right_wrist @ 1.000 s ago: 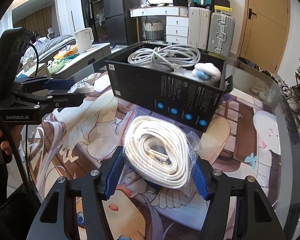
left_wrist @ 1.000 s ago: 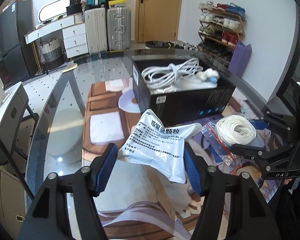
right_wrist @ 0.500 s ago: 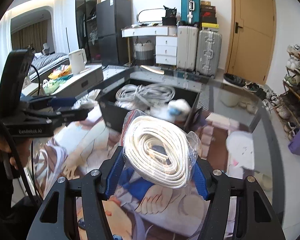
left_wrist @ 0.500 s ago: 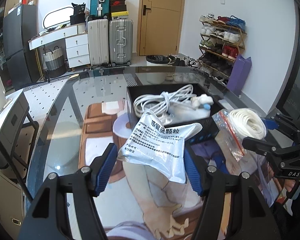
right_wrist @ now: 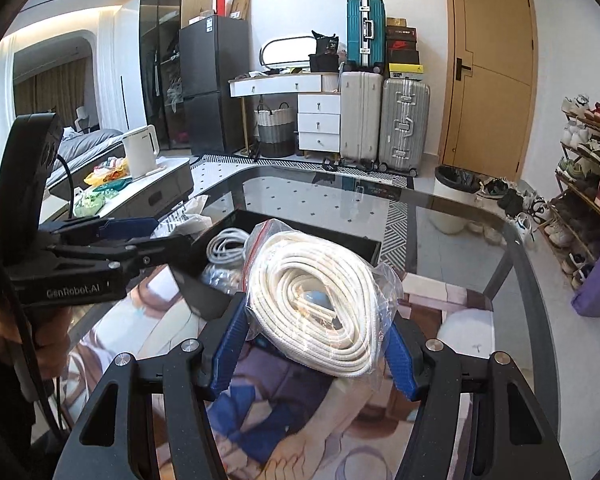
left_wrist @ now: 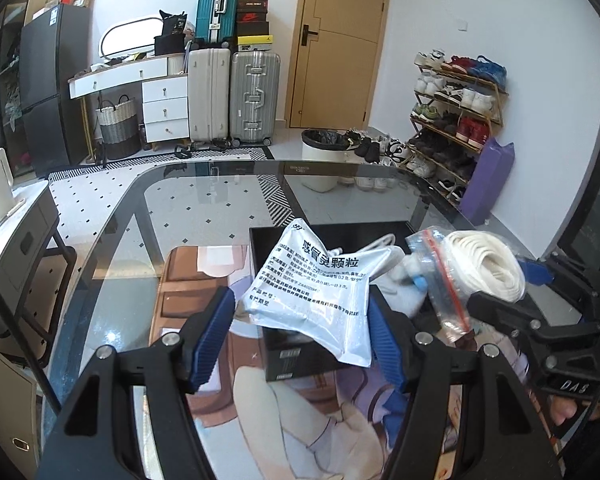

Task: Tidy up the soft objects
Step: 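Lift rope bag with right gripper while left gripper carries sachet toward black box, then lower rope bag and sachet into the black box and open both grippers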

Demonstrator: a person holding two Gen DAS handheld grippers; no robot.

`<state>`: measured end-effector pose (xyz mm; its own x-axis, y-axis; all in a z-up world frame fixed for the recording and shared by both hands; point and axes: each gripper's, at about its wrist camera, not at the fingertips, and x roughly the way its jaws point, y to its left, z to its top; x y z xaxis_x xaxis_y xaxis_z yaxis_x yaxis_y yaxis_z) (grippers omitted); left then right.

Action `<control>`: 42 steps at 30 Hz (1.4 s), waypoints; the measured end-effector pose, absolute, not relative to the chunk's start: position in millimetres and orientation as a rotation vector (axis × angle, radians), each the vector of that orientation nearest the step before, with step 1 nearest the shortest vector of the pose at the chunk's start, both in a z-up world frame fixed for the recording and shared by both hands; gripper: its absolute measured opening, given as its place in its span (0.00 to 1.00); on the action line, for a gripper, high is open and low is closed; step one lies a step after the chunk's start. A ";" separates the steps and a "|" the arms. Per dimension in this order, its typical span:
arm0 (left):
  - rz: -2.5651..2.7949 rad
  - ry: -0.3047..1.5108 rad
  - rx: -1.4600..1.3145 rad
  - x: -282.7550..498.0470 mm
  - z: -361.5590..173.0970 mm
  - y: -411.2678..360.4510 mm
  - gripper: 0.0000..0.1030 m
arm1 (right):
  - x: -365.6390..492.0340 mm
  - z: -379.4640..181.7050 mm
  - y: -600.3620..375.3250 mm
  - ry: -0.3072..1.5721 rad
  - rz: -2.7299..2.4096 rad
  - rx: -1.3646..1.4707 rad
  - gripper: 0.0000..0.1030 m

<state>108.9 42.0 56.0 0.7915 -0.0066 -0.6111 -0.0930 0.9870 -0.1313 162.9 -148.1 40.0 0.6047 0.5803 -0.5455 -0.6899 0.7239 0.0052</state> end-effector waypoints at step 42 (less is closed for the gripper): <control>0.059 0.676 -0.125 133.7 37.9 36.1 0.76 | 203.3 19.1 -105.2 0.494 0.789 -0.360 0.85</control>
